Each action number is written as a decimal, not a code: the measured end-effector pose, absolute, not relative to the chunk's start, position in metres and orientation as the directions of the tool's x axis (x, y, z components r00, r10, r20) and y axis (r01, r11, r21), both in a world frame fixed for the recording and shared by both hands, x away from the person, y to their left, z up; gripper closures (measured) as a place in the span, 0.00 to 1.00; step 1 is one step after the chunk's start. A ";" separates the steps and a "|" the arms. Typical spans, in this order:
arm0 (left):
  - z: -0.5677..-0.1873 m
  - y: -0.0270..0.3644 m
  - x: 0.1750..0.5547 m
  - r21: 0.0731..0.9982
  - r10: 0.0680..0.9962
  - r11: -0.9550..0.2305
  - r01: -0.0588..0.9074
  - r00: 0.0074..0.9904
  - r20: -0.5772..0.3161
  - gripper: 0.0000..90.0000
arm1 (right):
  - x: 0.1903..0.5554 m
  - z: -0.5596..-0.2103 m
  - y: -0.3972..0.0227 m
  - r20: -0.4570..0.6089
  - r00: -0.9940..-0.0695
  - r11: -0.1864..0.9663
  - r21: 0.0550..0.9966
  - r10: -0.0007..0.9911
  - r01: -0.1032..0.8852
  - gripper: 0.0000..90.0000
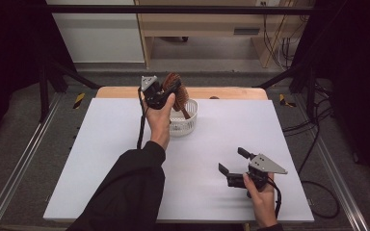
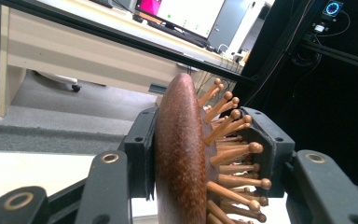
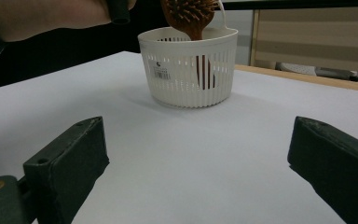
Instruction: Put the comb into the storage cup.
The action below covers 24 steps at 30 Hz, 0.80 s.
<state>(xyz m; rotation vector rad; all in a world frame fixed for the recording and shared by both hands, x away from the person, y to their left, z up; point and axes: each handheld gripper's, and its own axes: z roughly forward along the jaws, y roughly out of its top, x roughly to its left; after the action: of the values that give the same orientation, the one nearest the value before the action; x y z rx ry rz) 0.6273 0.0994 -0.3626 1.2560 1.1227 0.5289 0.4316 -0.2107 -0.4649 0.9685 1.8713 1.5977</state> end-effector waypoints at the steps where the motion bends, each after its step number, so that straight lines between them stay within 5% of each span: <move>1: -0.363 0.099 0.627 0.925 0.833 0.291 0.244 0.411 -0.371 0.55 | 0.432 -0.465 -0.211 0.078 -0.627 0.062 0.978 0.775 0.198 0.06; 24: -0.369 0.104 0.624 0.932 0.828 0.273 0.237 0.436 -0.353 0.55 | 0.432 -0.466 -0.210 0.077 -0.628 0.066 0.977 0.775 0.201 0.06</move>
<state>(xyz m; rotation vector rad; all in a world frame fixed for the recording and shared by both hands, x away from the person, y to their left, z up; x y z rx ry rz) 0.6235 0.1041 -0.3693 1.2704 1.0905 0.5278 0.4319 -0.2097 -0.4657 0.9684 1.8766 1.5938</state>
